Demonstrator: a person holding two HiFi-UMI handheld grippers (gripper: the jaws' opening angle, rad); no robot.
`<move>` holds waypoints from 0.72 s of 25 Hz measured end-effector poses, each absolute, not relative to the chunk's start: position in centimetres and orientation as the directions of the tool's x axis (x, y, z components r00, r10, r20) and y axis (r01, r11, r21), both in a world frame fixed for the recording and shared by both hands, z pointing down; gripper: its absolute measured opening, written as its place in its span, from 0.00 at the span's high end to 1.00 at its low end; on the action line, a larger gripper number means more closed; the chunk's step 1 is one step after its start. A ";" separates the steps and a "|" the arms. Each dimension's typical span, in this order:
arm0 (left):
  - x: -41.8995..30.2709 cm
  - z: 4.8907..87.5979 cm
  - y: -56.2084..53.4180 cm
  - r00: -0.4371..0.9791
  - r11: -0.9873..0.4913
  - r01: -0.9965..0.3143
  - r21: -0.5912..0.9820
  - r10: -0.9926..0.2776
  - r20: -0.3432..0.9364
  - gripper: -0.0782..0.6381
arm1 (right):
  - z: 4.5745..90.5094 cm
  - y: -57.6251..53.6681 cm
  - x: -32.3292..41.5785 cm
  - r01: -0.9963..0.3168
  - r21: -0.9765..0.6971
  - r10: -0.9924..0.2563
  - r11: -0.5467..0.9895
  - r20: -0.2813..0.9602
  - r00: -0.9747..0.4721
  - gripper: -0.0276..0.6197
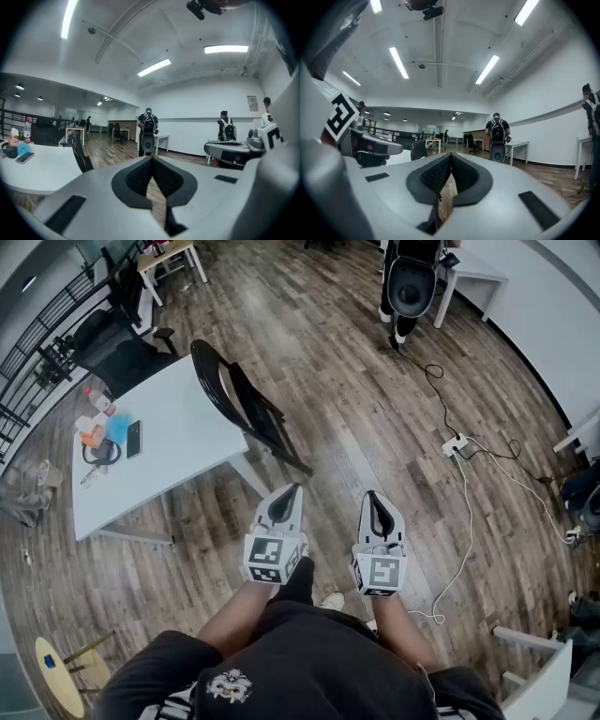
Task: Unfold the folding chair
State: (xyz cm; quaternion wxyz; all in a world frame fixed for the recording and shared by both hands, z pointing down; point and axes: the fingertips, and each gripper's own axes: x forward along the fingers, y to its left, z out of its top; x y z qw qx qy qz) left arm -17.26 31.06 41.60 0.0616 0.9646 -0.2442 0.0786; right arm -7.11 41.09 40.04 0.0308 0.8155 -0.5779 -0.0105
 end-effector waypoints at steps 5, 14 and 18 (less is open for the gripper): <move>-14.6 41.8 24.1 0.865 -0.863 -0.491 0.114 -0.469 0.175 0.88 | 39.4 34.0 -5.4 -0.949 0.069 -0.952 -0.307 -0.014 0.307 0.93; -13.5 40.9 11.1 0.851 -0.866 -0.500 -0.021 -0.496 0.173 0.88 | 39.8 20.1 -5.1 -0.969 0.097 -0.972 -0.228 0.042 0.233 0.93; -13.1 39.7 7.1 0.855 -0.867 -0.498 -0.025 -0.495 0.155 0.88 | 39.9 14.6 -5.1 -0.974 0.112 -0.977 -0.195 0.064 0.203 0.93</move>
